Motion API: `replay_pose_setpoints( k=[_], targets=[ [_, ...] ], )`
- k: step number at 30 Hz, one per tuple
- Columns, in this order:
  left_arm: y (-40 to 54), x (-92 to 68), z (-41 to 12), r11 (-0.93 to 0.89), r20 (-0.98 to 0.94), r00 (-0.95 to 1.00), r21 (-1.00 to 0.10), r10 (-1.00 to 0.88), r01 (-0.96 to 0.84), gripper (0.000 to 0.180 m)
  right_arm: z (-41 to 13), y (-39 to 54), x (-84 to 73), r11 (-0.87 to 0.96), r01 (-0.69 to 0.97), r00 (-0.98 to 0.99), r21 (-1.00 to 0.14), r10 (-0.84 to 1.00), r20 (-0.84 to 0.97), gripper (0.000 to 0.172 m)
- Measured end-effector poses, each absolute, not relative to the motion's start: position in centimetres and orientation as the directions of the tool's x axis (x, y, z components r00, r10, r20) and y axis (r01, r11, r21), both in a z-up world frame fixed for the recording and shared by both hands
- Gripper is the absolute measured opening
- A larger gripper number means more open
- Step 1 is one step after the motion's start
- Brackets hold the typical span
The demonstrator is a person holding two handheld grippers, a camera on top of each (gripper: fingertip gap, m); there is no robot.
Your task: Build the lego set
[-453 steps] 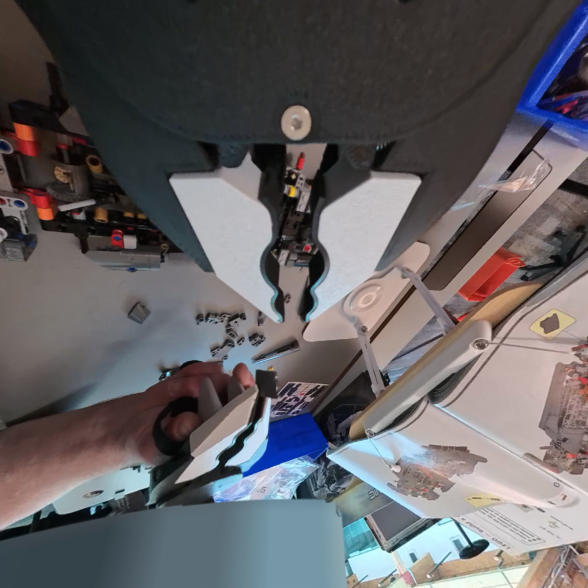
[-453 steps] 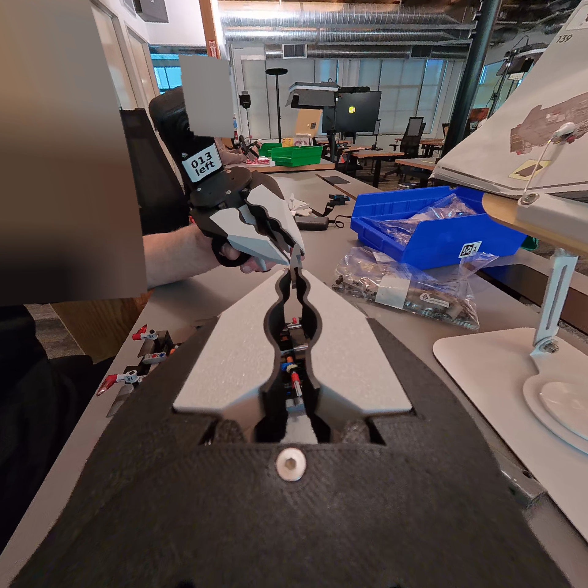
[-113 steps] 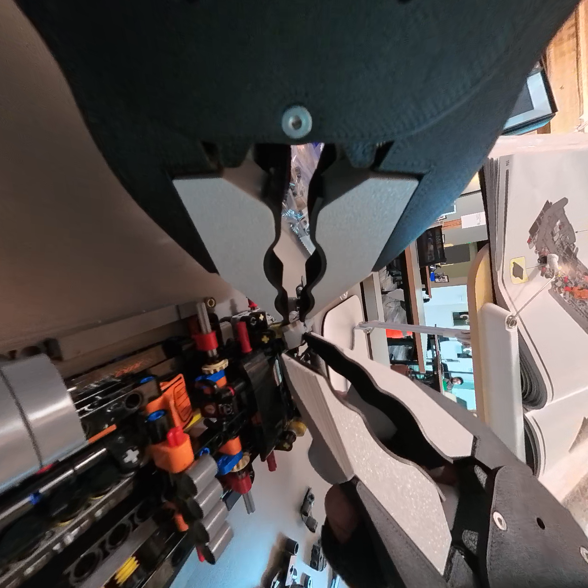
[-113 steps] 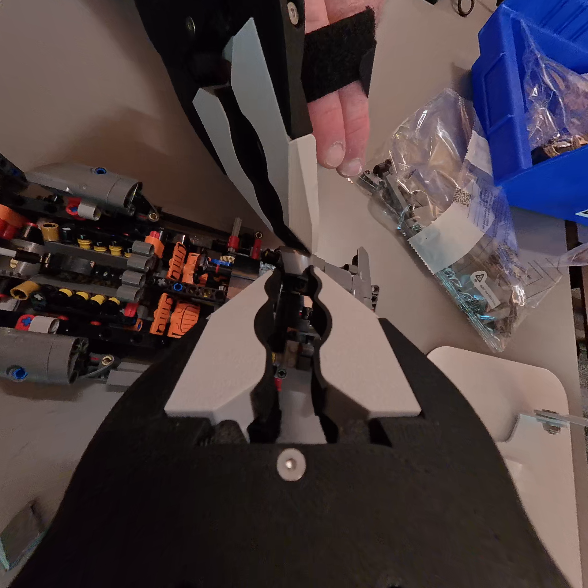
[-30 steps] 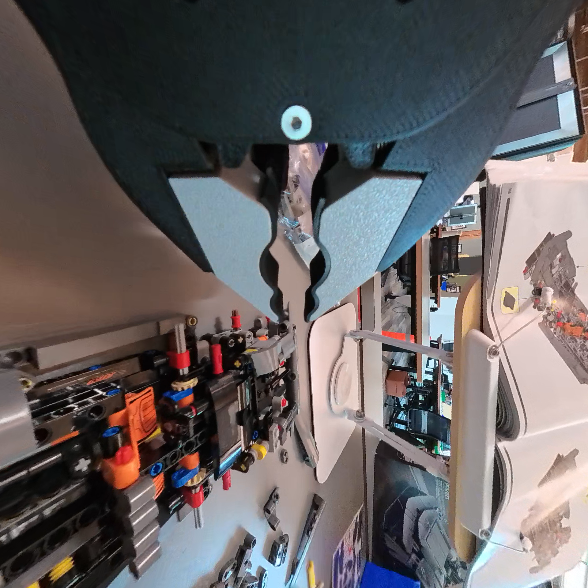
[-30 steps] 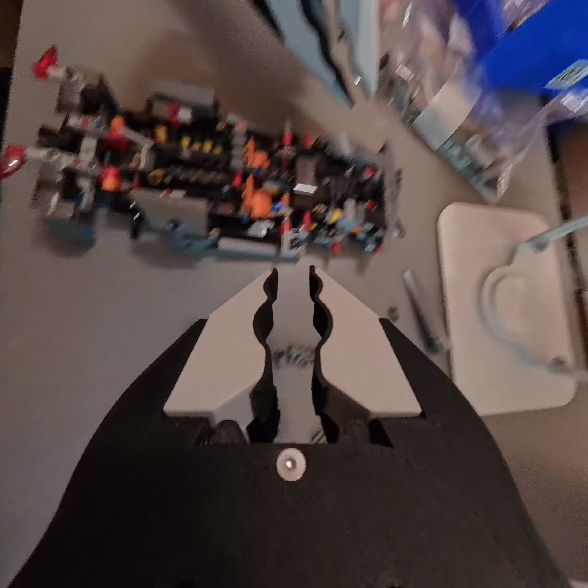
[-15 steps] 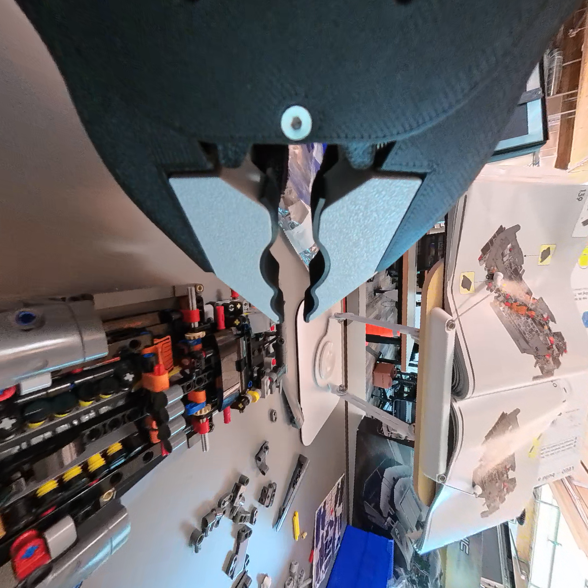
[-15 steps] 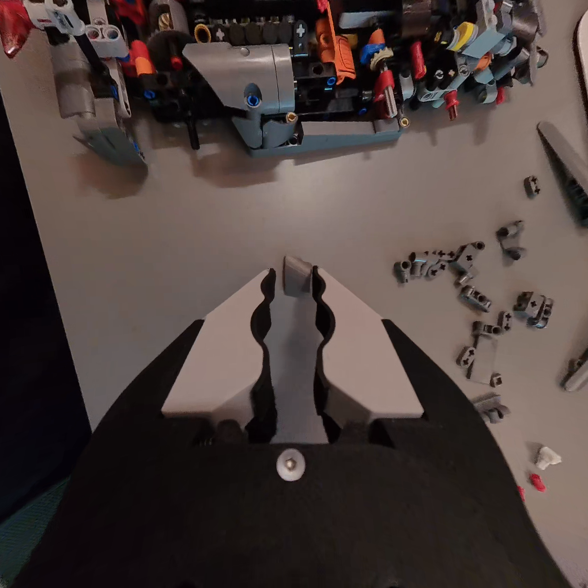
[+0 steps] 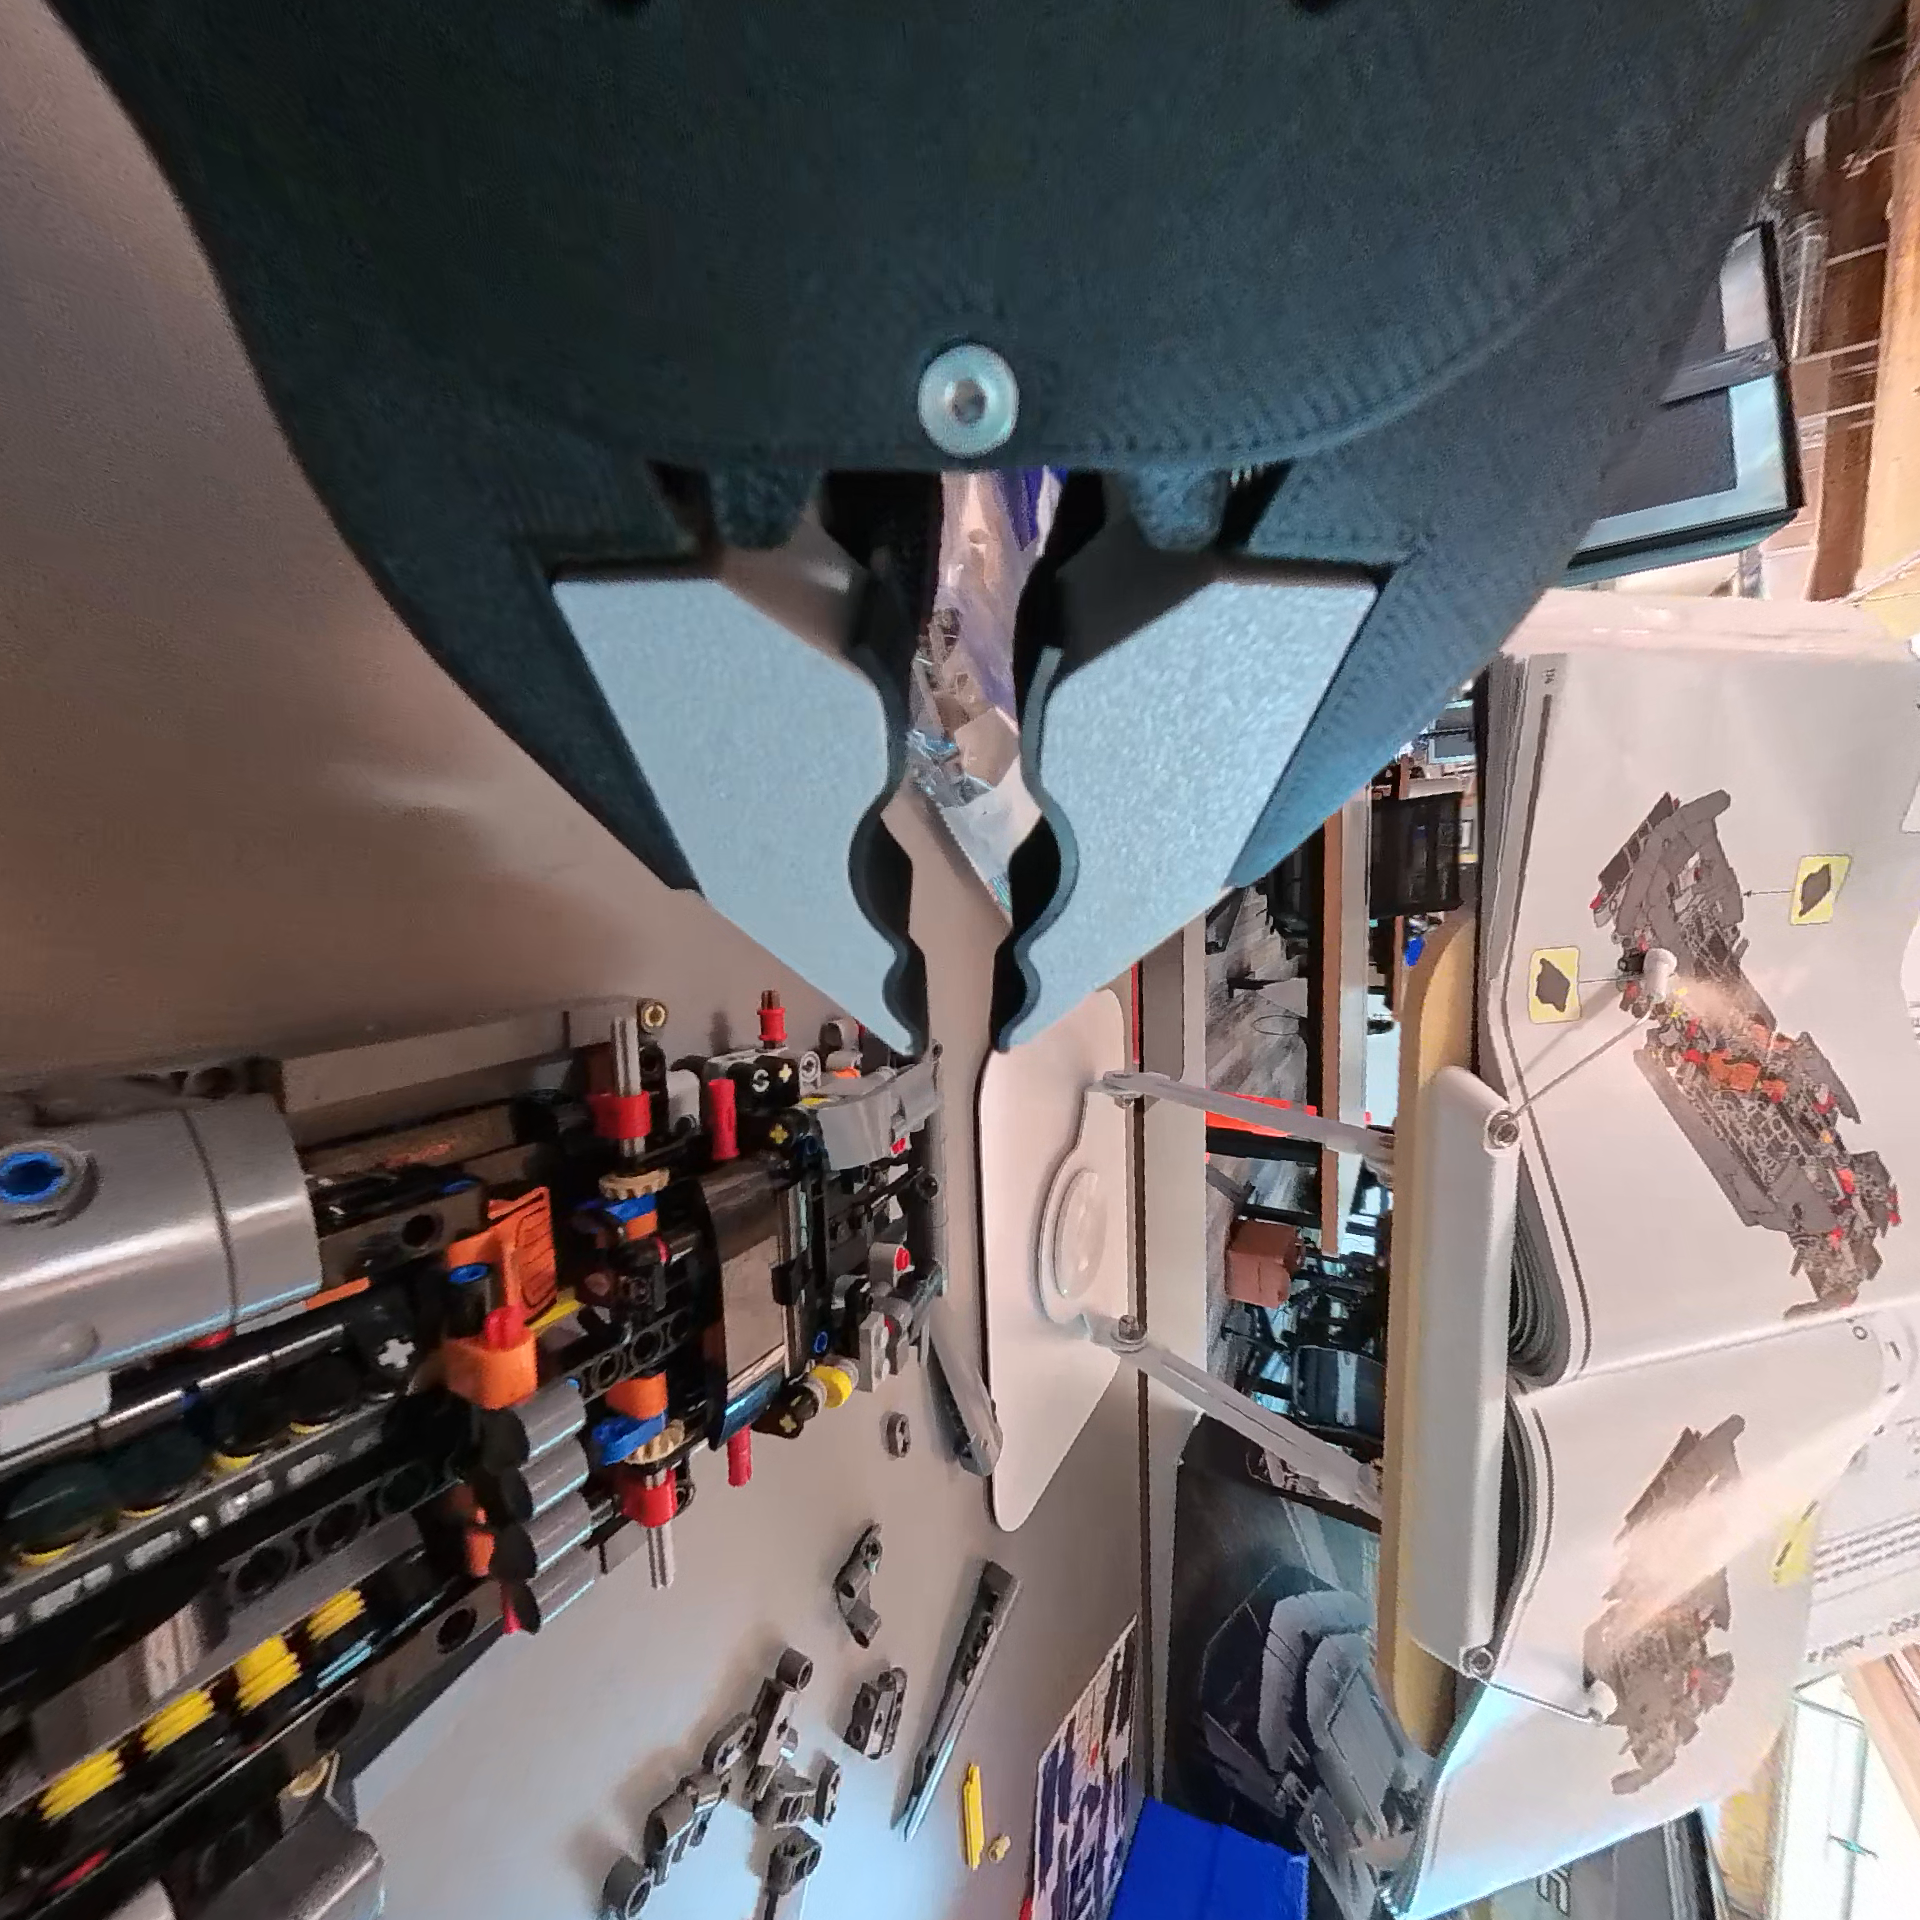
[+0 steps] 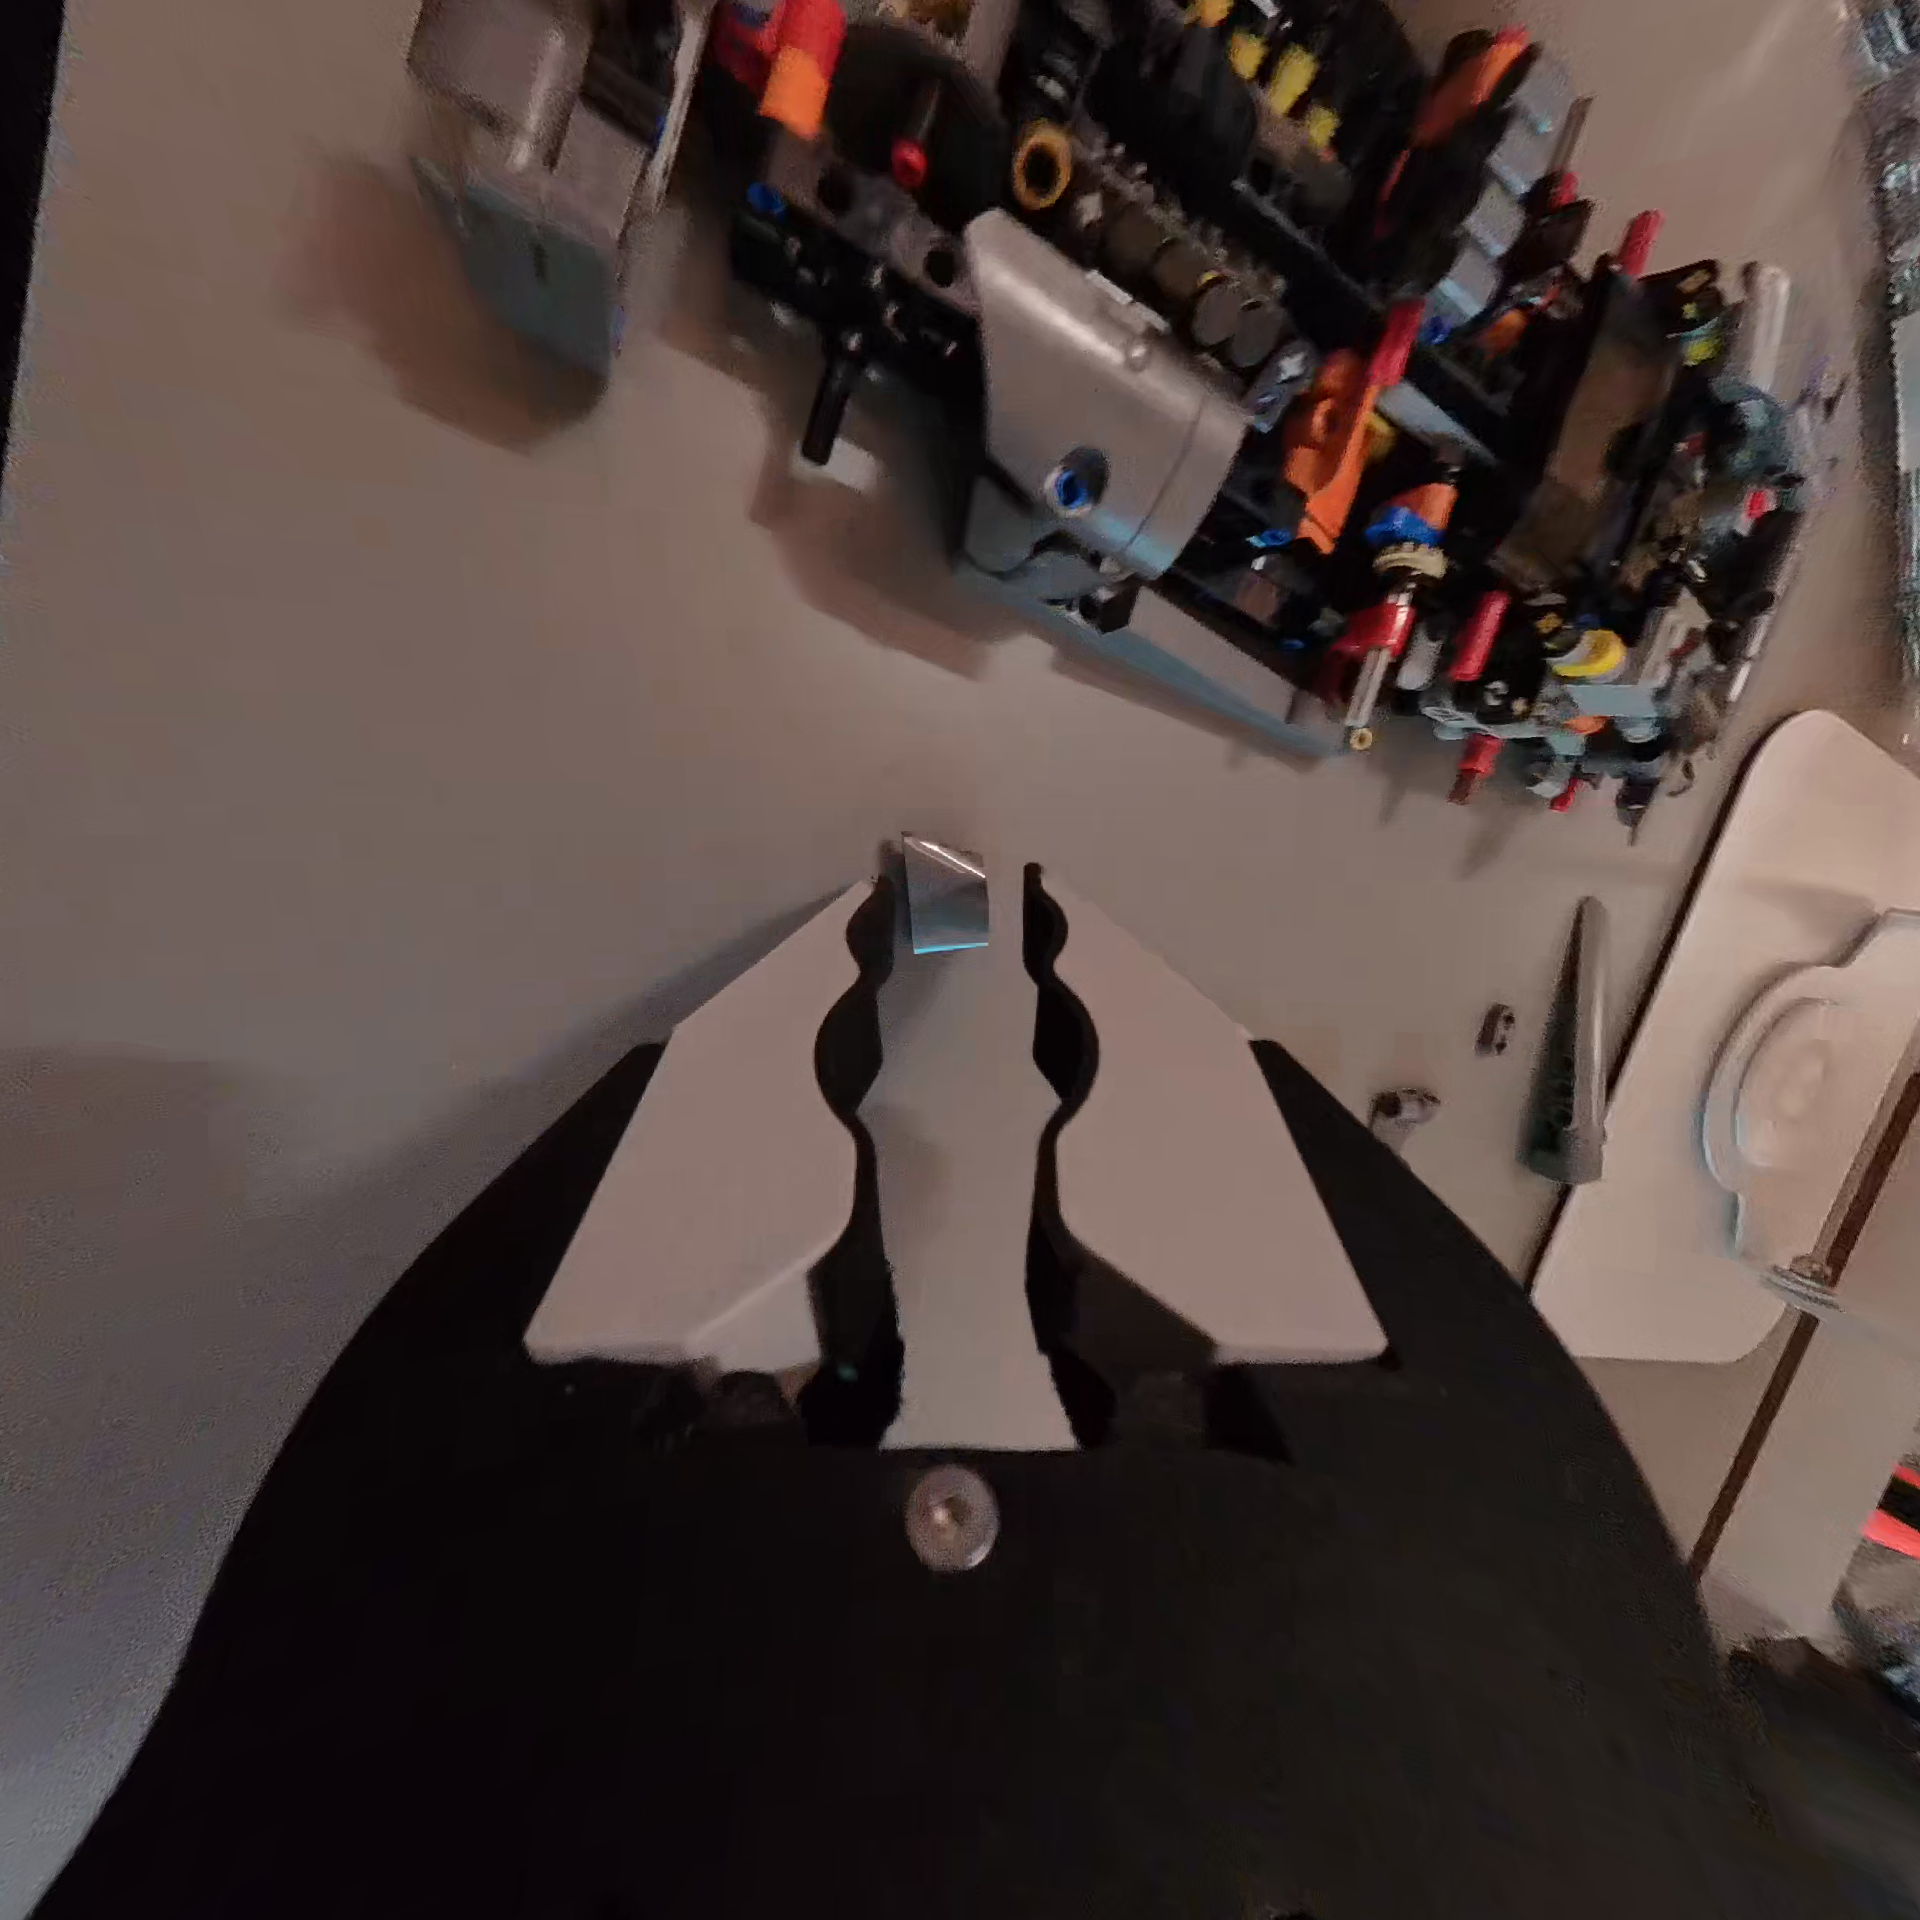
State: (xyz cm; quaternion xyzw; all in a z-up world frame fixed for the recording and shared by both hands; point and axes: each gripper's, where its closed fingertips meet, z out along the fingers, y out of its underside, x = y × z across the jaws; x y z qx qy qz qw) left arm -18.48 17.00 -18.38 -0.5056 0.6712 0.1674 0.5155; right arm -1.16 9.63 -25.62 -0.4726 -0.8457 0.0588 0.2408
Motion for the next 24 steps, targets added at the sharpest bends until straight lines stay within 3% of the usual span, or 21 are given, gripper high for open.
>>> replay_pose_setpoints(
  k=[4,9,12,15,24],
  targets=[
    [16.9,-18.9,-18.3,0.431,-0.864,0.044,-0.293,-0.501,-0.854,0.01,-23.7,9.6,-1.0,0.381,0.817,-0.288,-0.432,0.92,0.266,0.02],
    [17.1,-19.3,-18.3,0.427,-0.857,0.05,-0.305,-0.513,-0.851,0.01,-25.0,9.3,0.9,0.092,0.864,-0.008,-0.496,0.986,0.169,0.017],
    [17.1,-19.3,-18.8,0.424,-0.853,0.038,-0.297,-0.521,-0.855,0.01,-24.9,8.7,-0.1,-0.004,0.829,0.102,-0.559,0.984,0.144,0.028],
    [16.9,-19.1,-18.9,0.428,-0.853,0.033,-0.294,-0.521,-0.855,0.01,-25.0,8.9,-1.2,-0.024,0.817,0.166,-0.576,0.967,0.195,0.027],
    [16.6,-18.8,-18.8,0.436,-0.857,0.025,-0.286,-0.514,-0.853,0.01,-26.2,8.2,-1.4,0.093,0.853,0.044,-0.514,0.968,0.247,0.011]
  ],
)
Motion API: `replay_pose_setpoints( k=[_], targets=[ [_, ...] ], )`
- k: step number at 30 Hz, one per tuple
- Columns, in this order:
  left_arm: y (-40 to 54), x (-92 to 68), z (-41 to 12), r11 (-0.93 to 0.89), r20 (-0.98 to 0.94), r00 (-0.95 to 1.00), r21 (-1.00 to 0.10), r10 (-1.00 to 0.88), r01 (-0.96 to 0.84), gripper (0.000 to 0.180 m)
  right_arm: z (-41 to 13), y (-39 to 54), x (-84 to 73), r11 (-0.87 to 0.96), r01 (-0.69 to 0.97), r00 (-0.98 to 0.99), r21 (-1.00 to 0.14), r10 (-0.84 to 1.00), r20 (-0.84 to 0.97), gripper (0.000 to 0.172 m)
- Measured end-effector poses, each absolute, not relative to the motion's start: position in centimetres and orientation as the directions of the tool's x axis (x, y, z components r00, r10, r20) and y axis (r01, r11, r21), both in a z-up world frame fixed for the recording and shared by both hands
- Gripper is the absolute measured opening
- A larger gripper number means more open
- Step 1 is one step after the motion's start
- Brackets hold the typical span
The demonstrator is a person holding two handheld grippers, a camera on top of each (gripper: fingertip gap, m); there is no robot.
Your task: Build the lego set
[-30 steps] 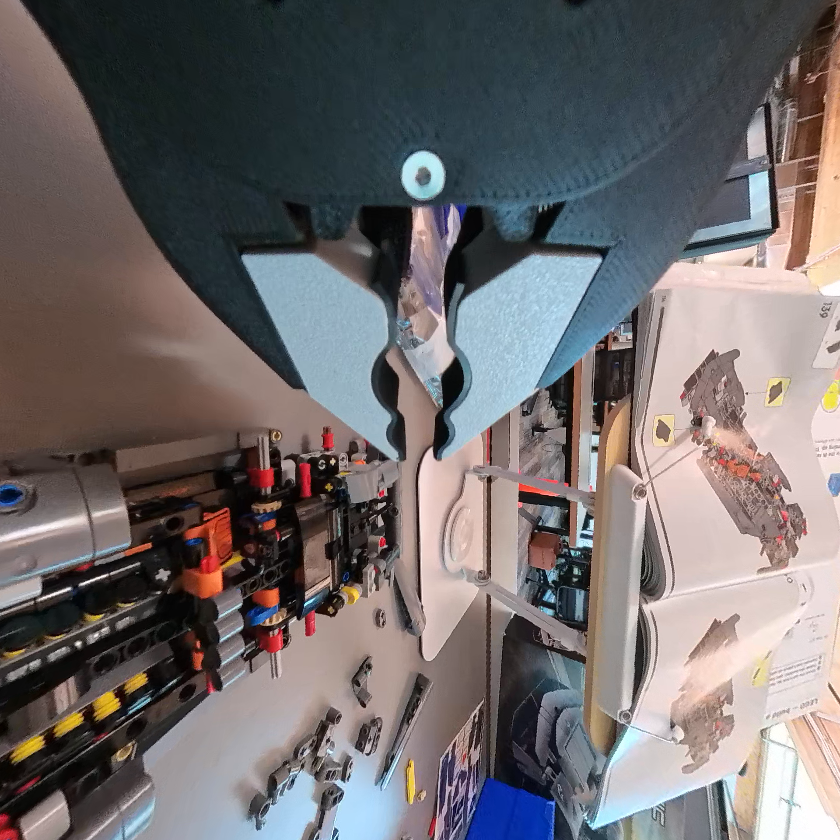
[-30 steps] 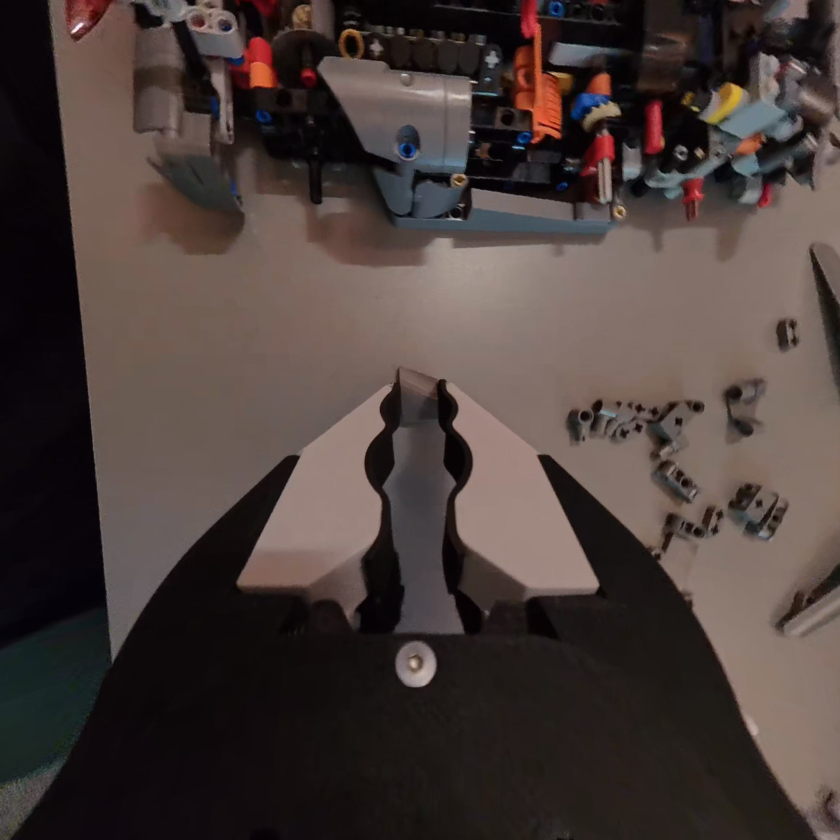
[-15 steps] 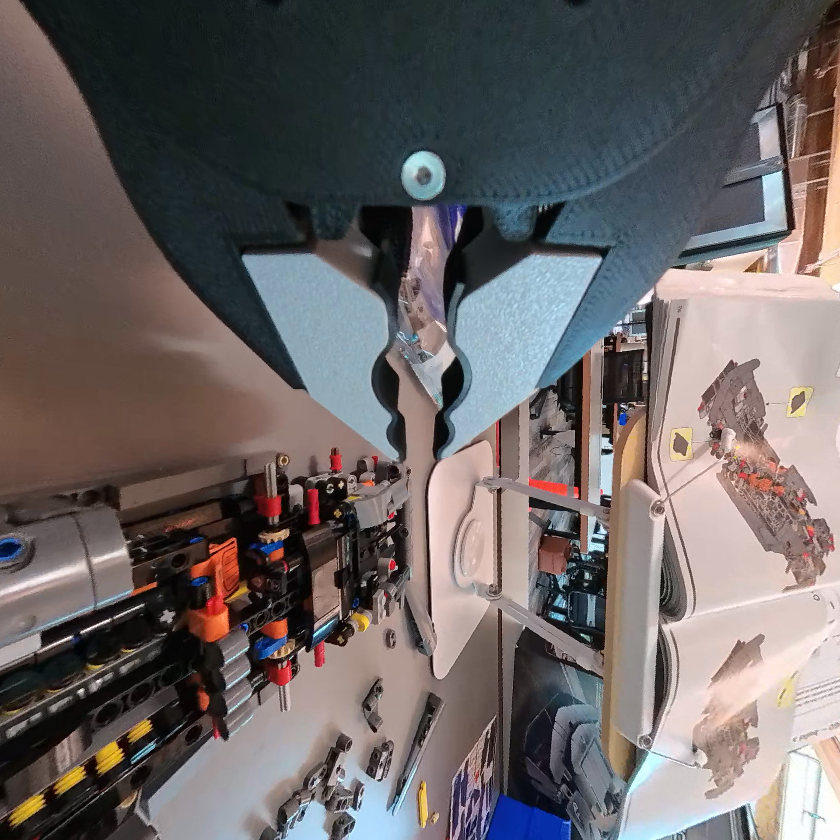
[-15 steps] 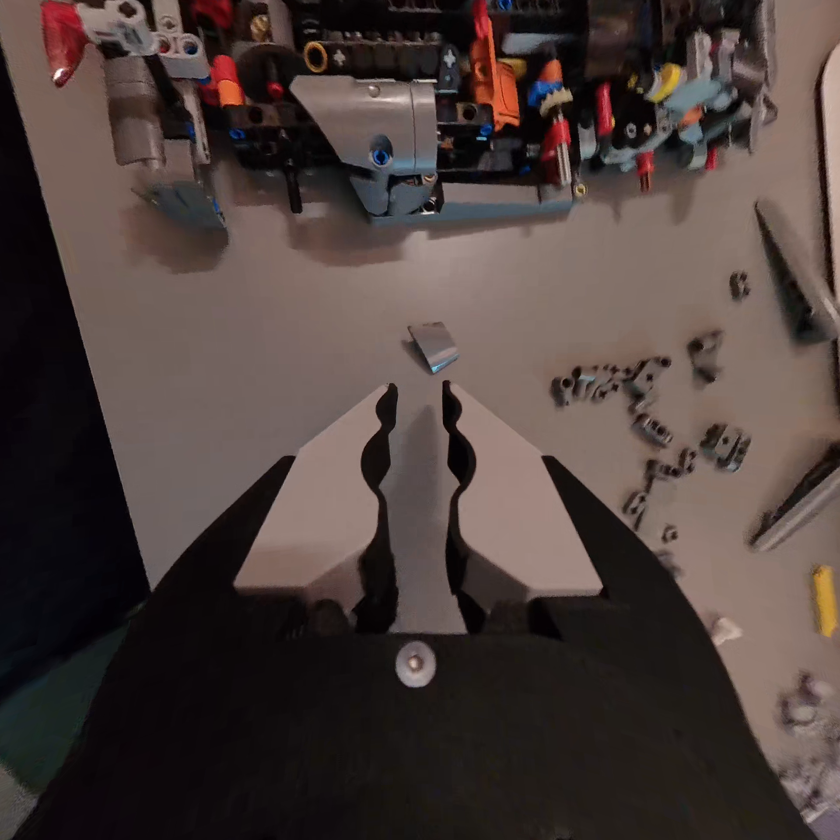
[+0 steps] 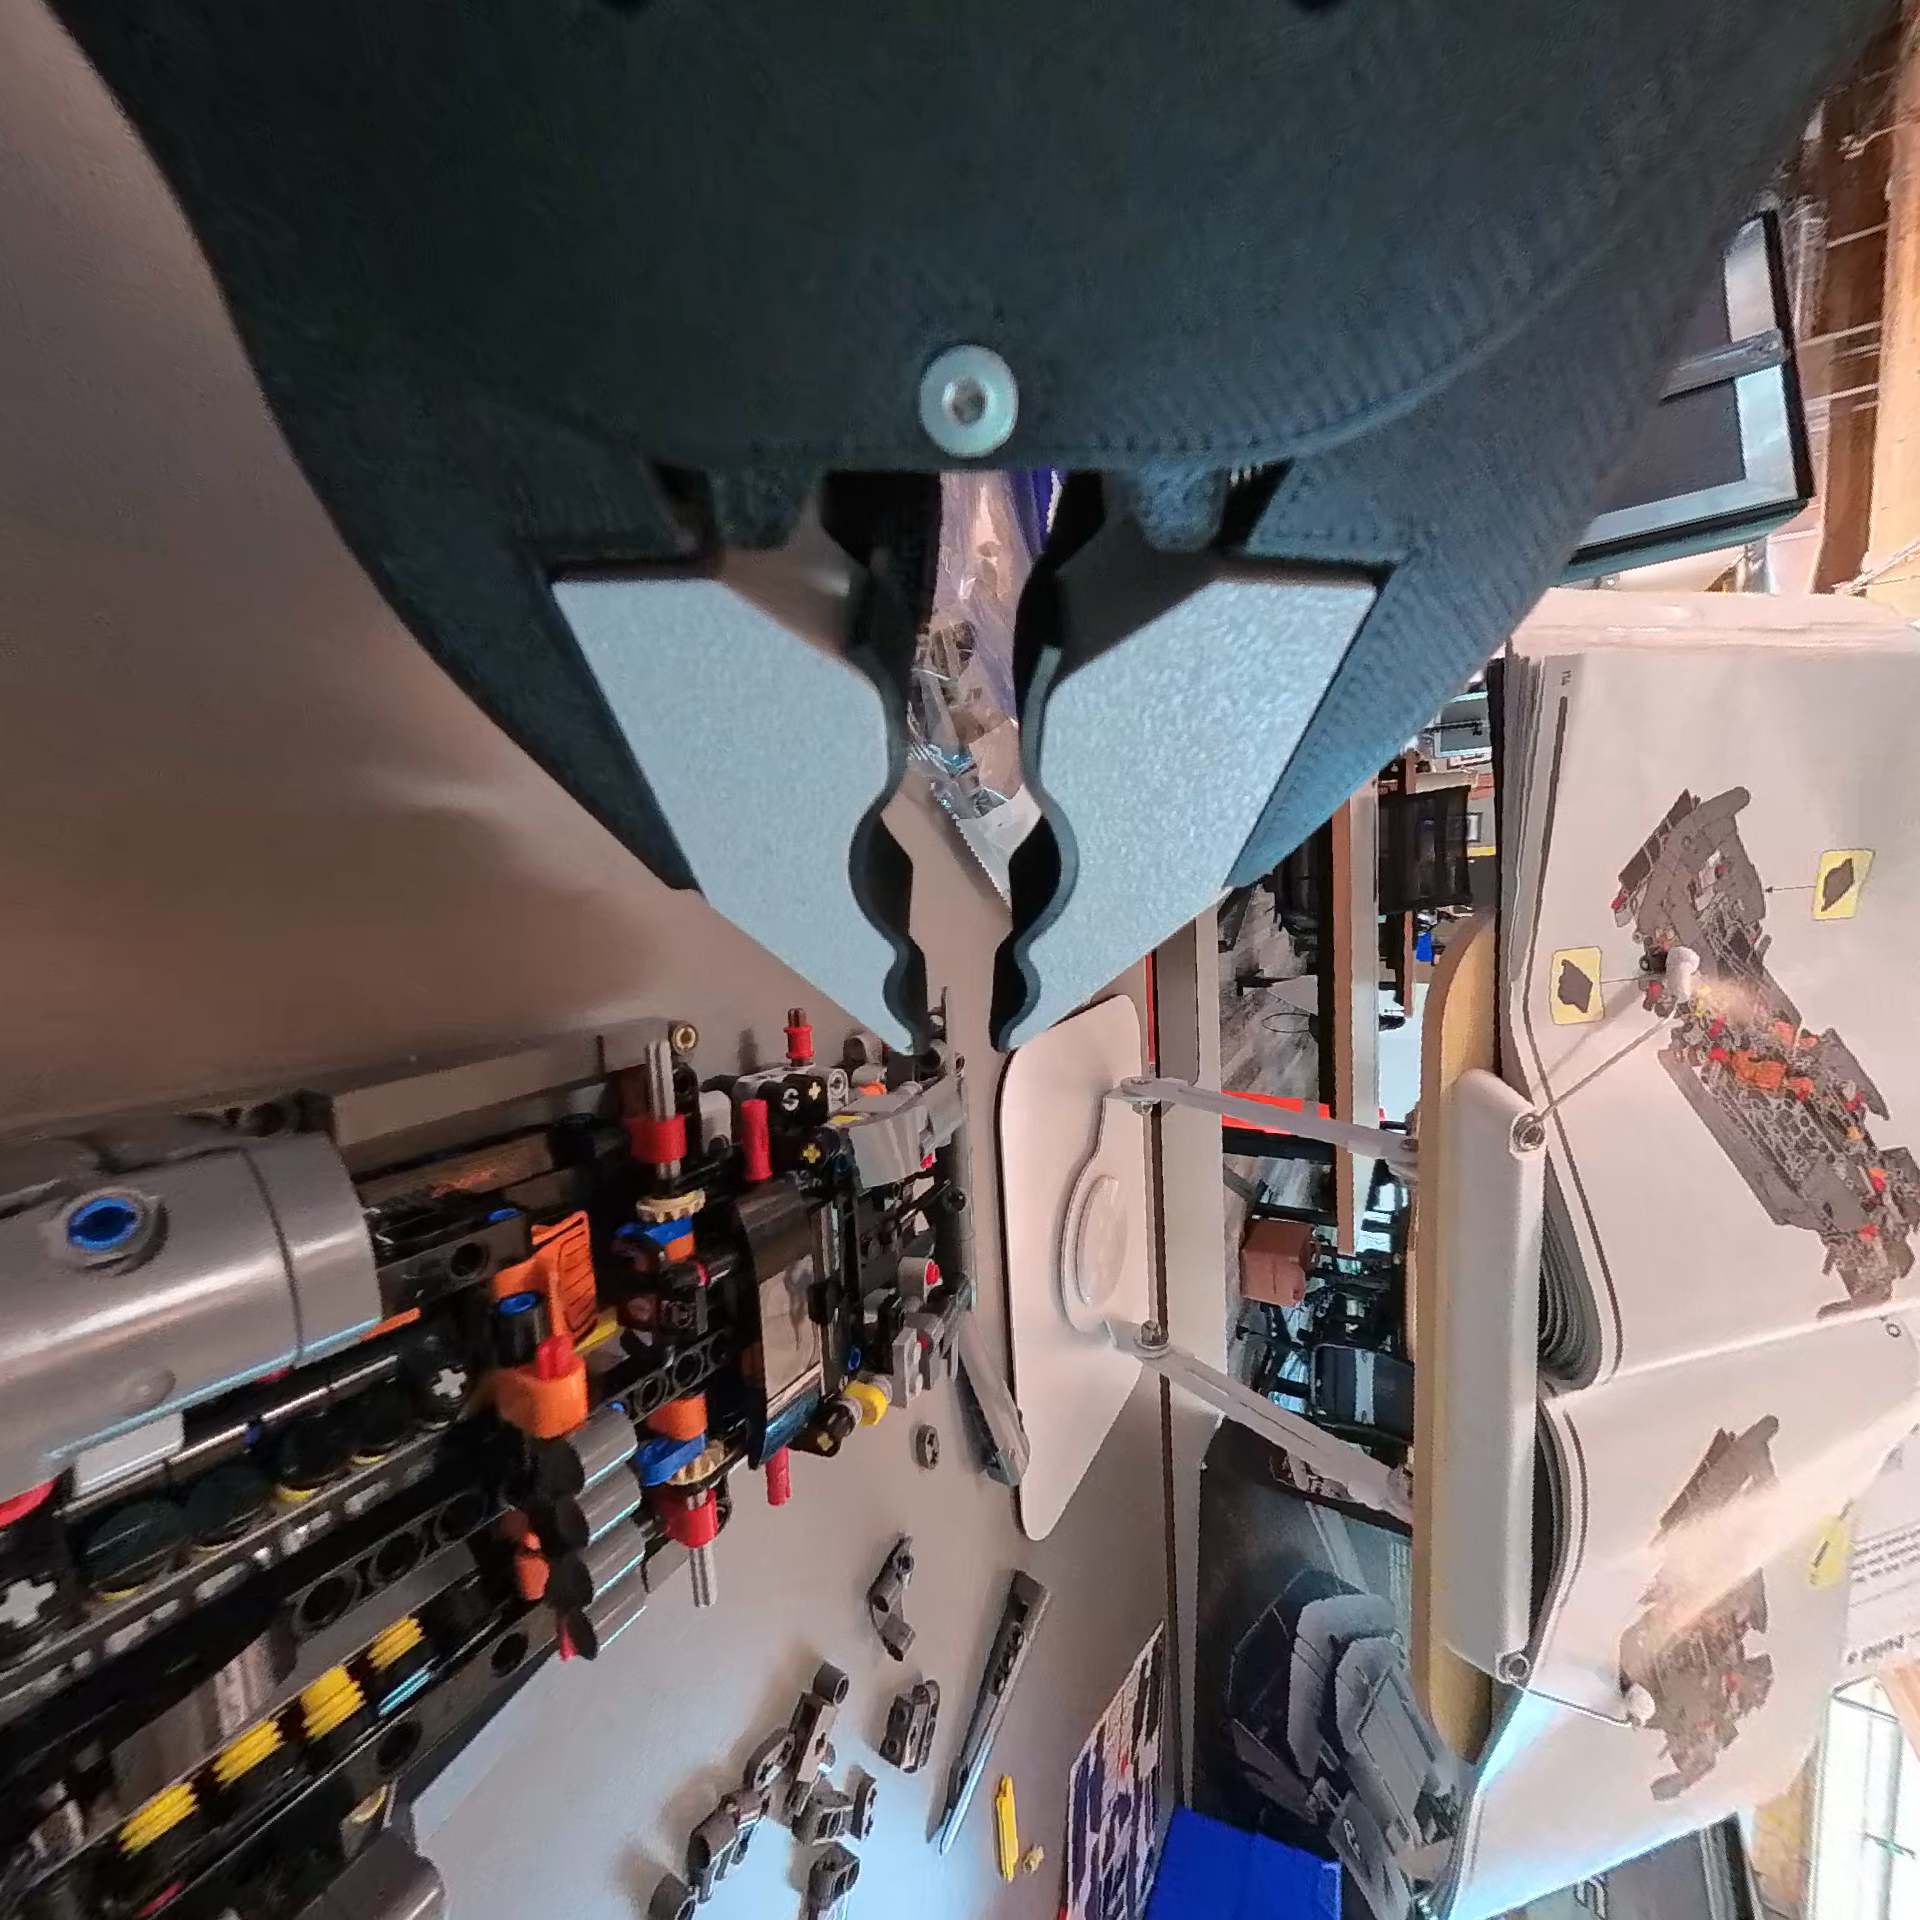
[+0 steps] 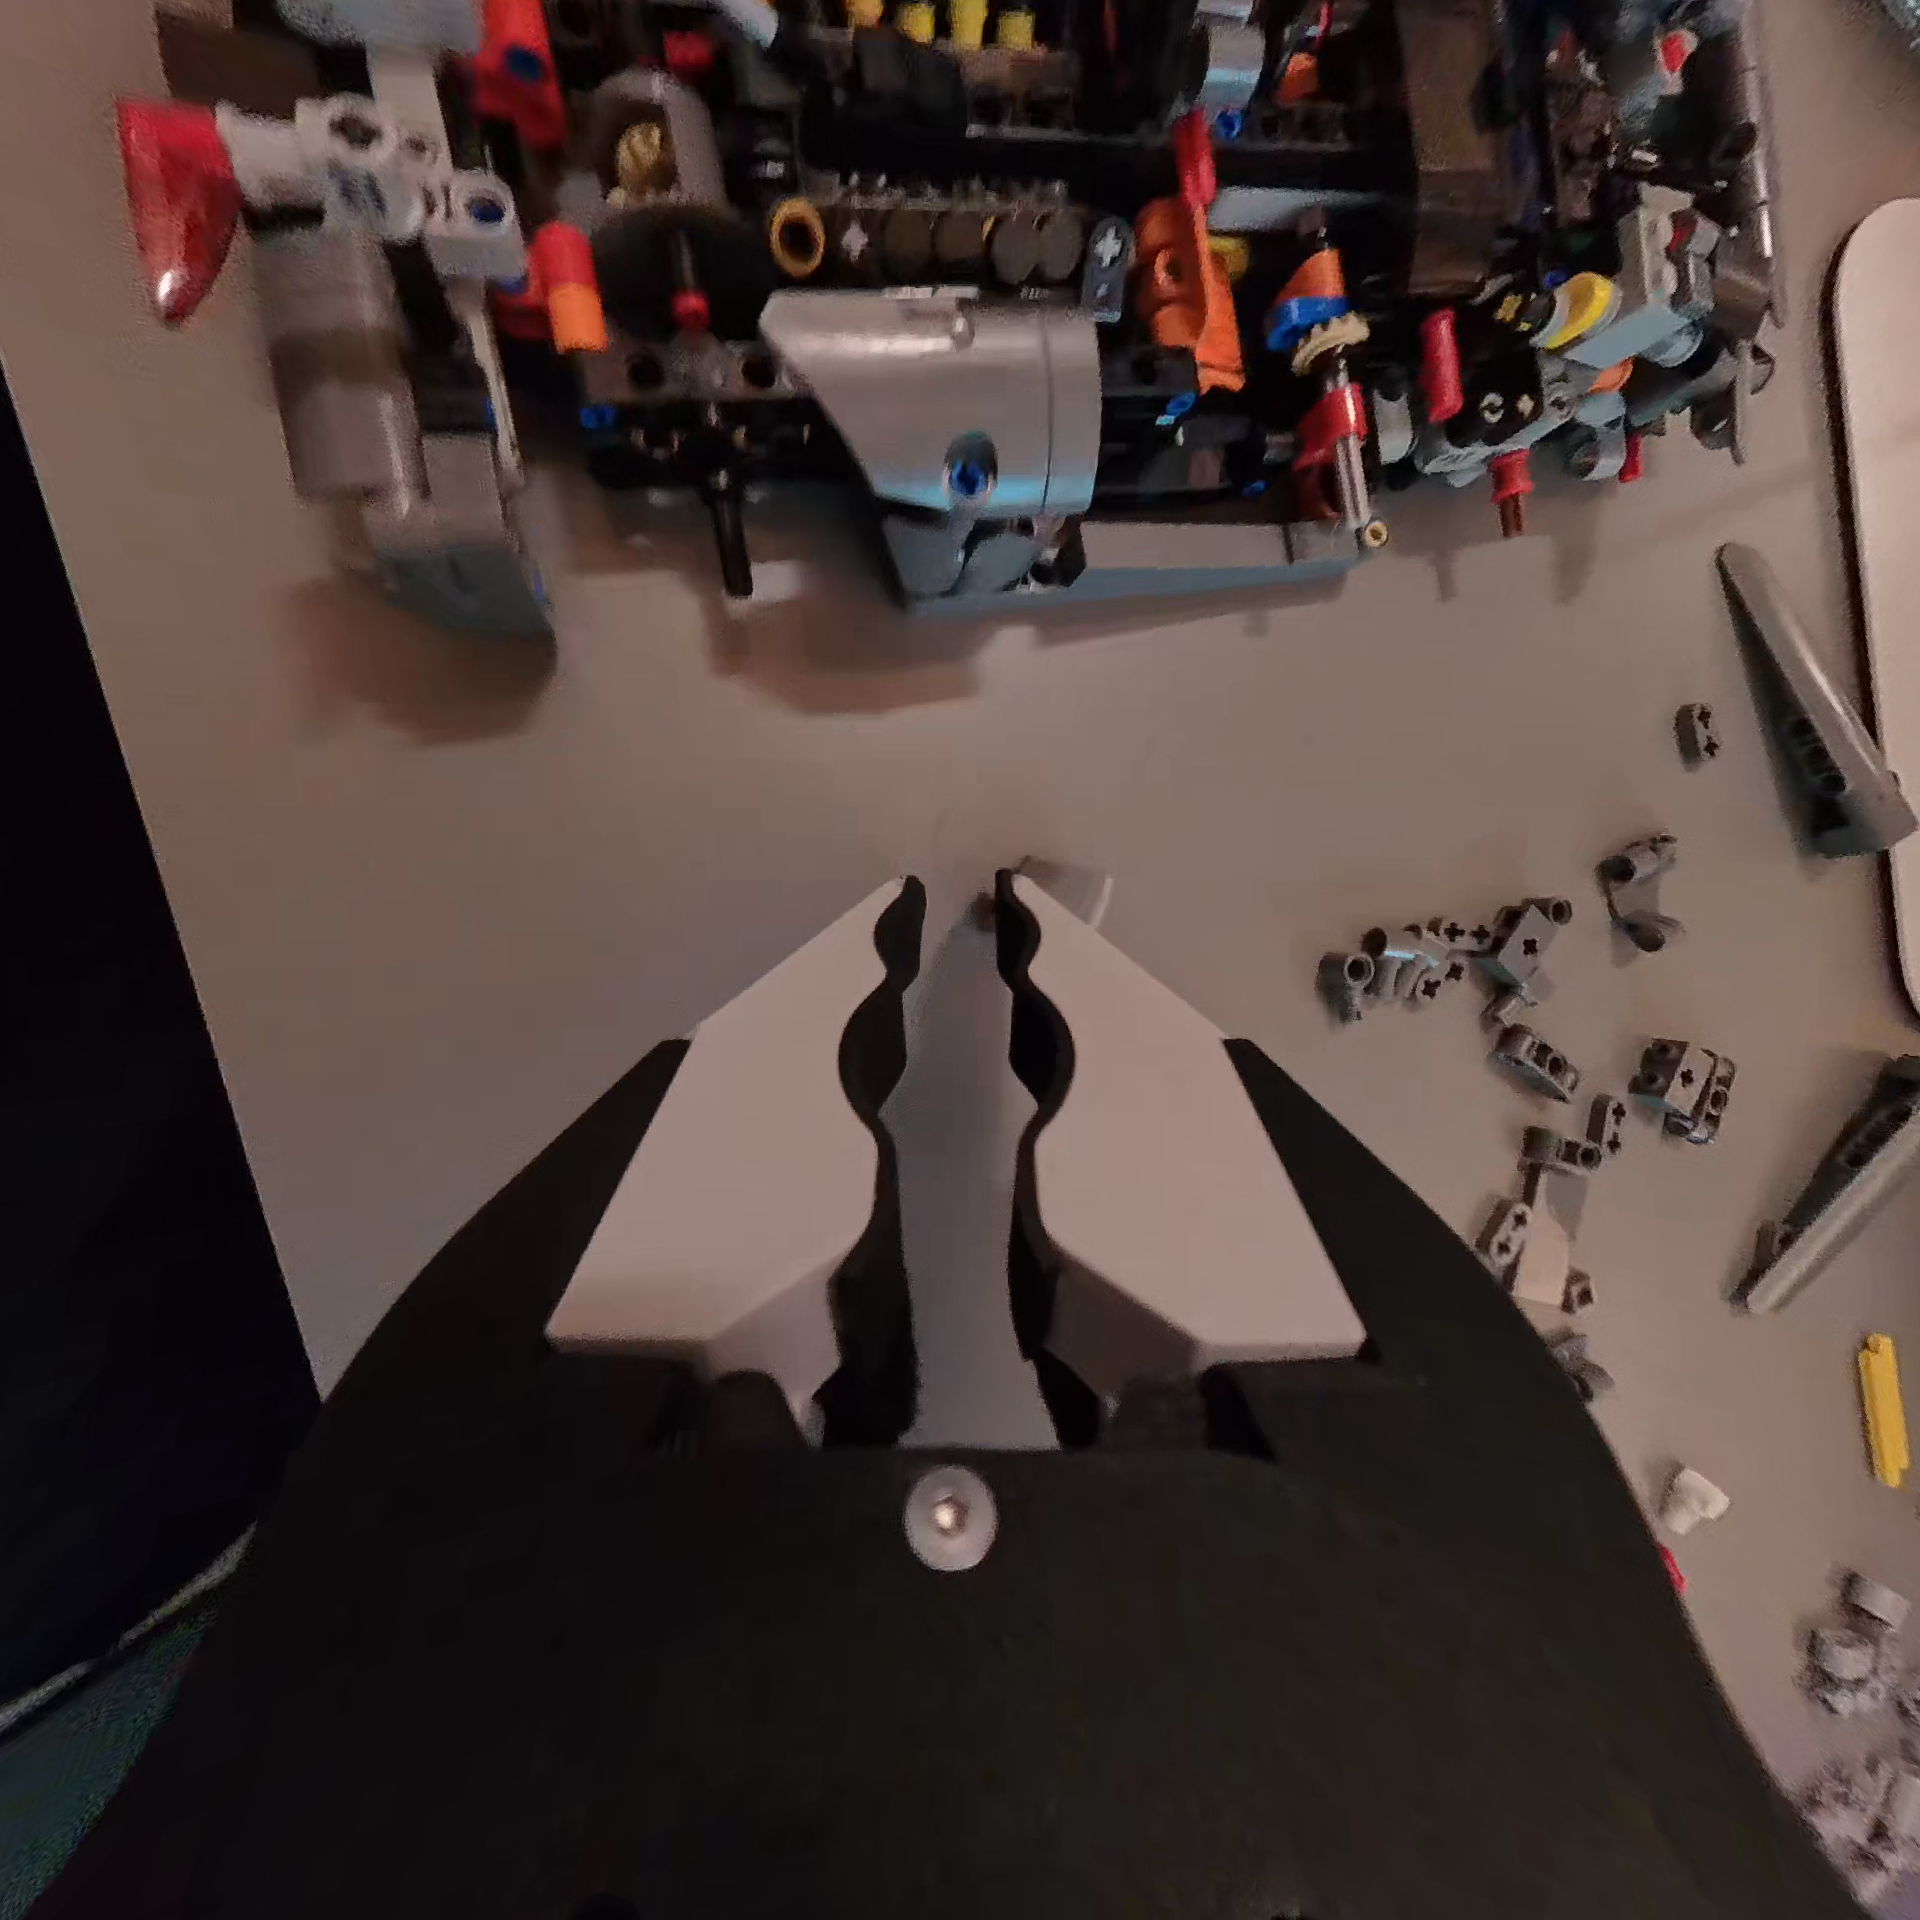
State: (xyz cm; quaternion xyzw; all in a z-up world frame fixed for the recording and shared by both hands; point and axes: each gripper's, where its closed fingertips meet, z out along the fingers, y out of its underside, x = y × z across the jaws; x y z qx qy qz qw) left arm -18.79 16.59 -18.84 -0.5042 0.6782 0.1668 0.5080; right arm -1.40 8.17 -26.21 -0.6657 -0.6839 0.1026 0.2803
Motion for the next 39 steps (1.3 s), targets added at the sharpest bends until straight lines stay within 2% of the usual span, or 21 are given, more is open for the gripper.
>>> replay_pose_setpoints(
  k=[3,7,12,19,22,26,30,35,39],
  targets=[
    [16.6,-18.8,-18.9,0.438,-0.857,0.018,-0.281,-0.515,-0.854,0.01,-26.1,8.2,0.4,0.086,0.874,0.04,-0.478,0.968,0.247,0.006],
    [16.7,-18.9,-19.1,0.437,-0.856,0.013,-0.277,-0.517,-0.856,0.01,-24.7,9.0,0.7,0.013,0.839,0.144,-0.544,0.959,0.245,0.018],
    [16.7,-18.9,-19.1,0.432,-0.856,0.014,-0.275,-0.517,-0.859,0.01,-25.5,9.8,0.0,-0.06,0.817,0.218,-0.573,0.953,0.211,0.027],
    [16.6,-19.0,-18.9,0.43,-0.856,0.018,-0.278,-0.517,-0.859,0.01,-26.2,9.8,-1.0,-0.052,0.808,0.209,-0.587,0.957,0.202,0.015],
    [16.6,-19.2,-18.9,0.429,-0.857,0.017,-0.275,-0.515,-0.86,0.01,-26.2,9.9,-1.0,-0.031,0.812,0.189,-0.582,0.959,0.213,0.015],
    [16.5,-19.2,-18.6,0.43,-0.859,0.019,-0.276,-0.512,-0.86,0.01,-25.9,10.0,-0.9,-0.023,0.809,0.19,-0.588,0.956,0.224,0.026],
    [16.5,-19.3,-18.6,0.43,-0.858,0.019,-0.276,-0.513,-0.86,0.01,-25.7,9.9,-0.8,-0.001,0.804,0.172,-0.595,0.958,0.23,0.026],
    [16.5,-19.3,-18.7,0.427,-0.859,0.013,-0.268,-0.512,-0.863,0.01,-26.1,9.7,-1.0,0.005,0.811,0.161,-0.585,0.959,0.232,0.014],
    [16.5,-19.2,-18.7,0.428,-0.858,0.013,-0.269,-0.513,-0.863,0.01,-26.1,9.8,-1.0,0.022,0.811,0.157,-0.585,0.954,0.254,0.012]
  ],
)
